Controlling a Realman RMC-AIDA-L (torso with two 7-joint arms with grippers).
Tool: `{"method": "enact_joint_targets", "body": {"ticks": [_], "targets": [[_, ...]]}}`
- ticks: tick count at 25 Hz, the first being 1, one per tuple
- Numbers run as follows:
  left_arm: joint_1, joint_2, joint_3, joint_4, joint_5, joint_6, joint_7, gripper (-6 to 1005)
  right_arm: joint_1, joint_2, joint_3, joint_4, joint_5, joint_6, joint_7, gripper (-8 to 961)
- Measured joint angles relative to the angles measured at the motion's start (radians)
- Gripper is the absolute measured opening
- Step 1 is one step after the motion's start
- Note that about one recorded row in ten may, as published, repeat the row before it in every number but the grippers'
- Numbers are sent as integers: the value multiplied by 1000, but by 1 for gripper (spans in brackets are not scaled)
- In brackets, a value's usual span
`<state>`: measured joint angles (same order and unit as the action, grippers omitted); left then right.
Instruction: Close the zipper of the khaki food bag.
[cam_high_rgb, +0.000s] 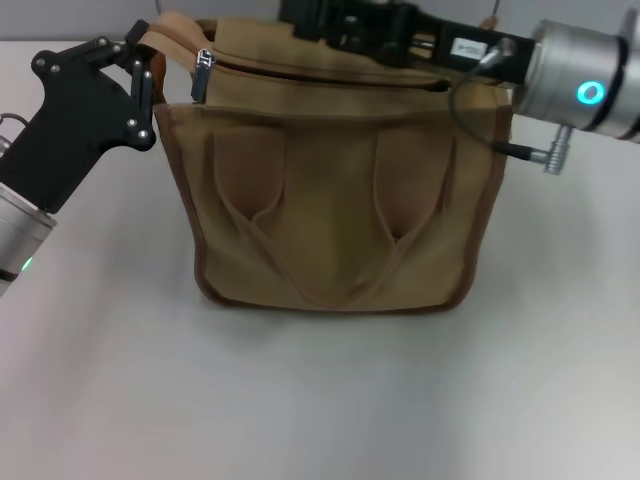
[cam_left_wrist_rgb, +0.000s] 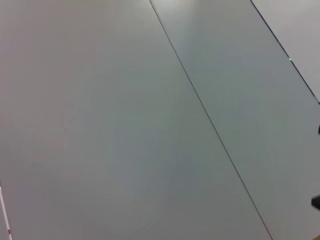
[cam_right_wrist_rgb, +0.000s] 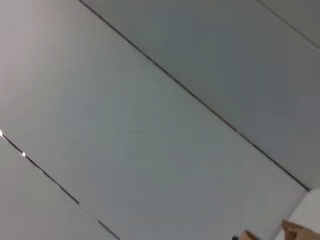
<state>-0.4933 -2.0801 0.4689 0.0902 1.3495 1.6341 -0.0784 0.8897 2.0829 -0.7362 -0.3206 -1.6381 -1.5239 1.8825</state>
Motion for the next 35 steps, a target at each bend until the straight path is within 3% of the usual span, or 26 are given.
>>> {"method": "enact_joint_targets", "body": {"ticks": [13,35], "targets": [[-22,0,-9,-12,-1,2,0,26,54,3,-130,-8,-1,92,104,727],[-36,0,-9,-22,-1,35,2,33,110,5,-212,-12,2,146,203,725]]}}
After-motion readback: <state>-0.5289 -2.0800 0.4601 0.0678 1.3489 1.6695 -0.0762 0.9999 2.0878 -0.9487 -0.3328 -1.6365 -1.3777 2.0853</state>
